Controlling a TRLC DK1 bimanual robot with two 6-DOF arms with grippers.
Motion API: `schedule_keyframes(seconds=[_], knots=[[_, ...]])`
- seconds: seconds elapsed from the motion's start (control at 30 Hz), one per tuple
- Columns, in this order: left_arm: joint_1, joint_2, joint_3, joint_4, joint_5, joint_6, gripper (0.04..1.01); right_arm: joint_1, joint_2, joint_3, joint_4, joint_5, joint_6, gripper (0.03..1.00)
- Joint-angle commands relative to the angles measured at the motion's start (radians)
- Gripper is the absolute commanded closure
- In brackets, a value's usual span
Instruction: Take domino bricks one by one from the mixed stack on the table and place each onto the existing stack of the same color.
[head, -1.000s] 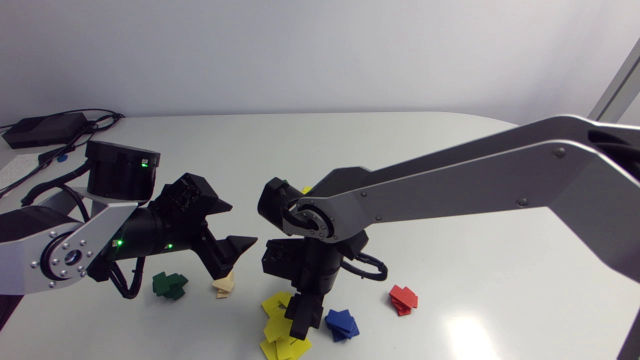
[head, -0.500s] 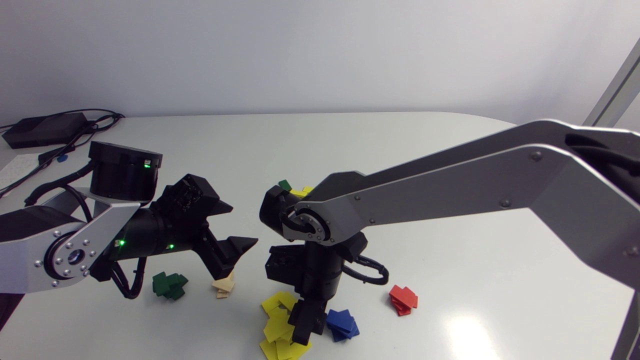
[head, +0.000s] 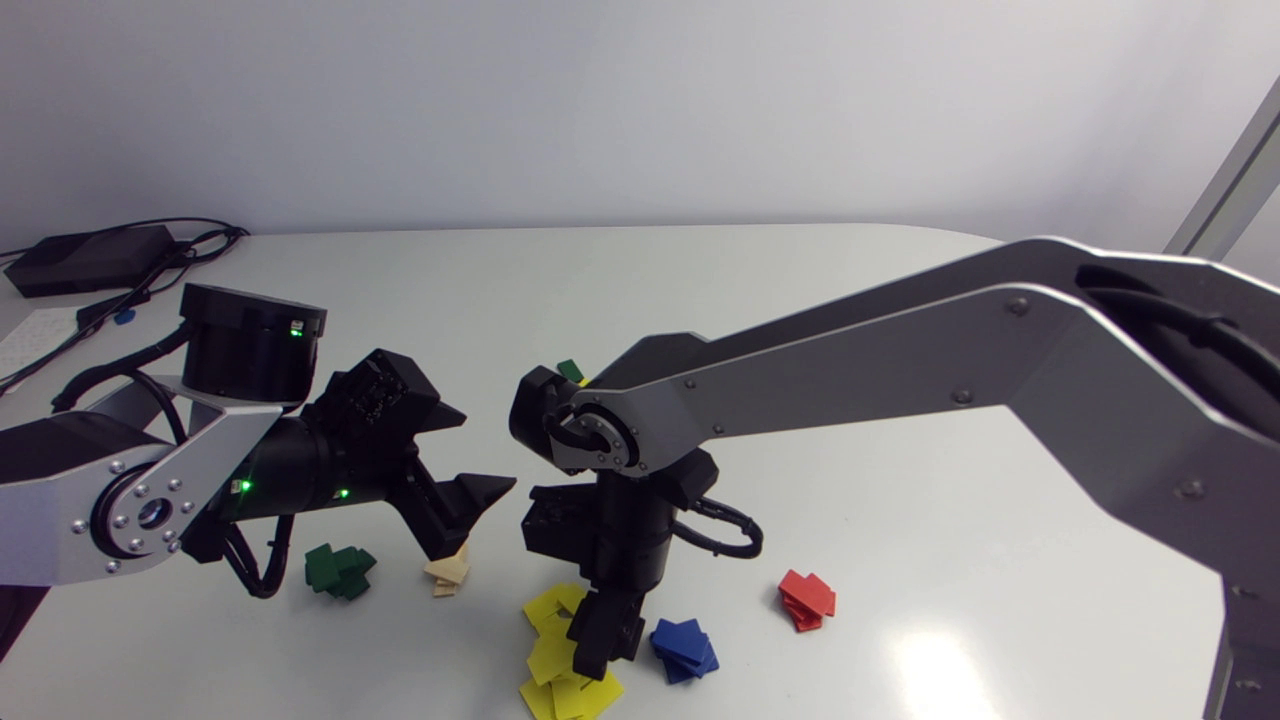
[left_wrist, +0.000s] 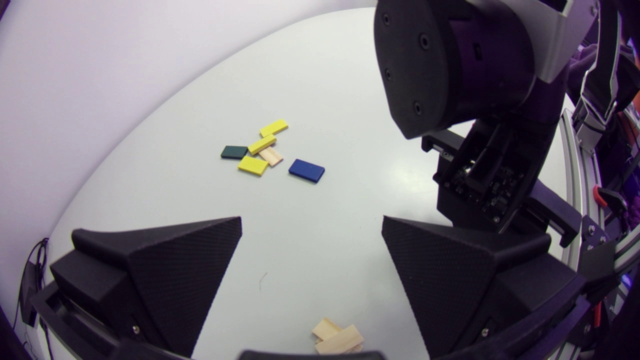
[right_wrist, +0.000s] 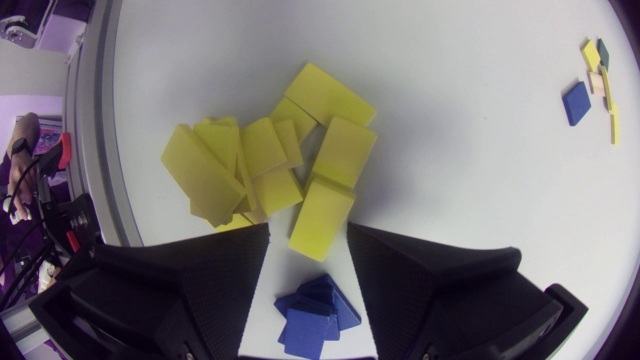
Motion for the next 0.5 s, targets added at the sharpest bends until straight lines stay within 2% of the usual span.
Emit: schedule_keyframes(seconds=[0.0, 0.33, 0.47], knots=[[0.004, 0.01, 0.008, 0.01, -0.002, -0.017, 0.046, -0.002, 0.045, 0.014, -0.026, -0.007, 0.015, 0.533], [0.009, 0.01, 0.013, 0.008, -0.002, -0.015, 0.046, -0.004, 0.06, 0.009, -0.028, -0.009, 0.015, 0.667], [0.009, 0.01, 0.016, 0.008, -0.002, -0.015, 0.046, 0.003, 0.056, 0.0, -0.023, -0.007, 0.019, 0.769]])
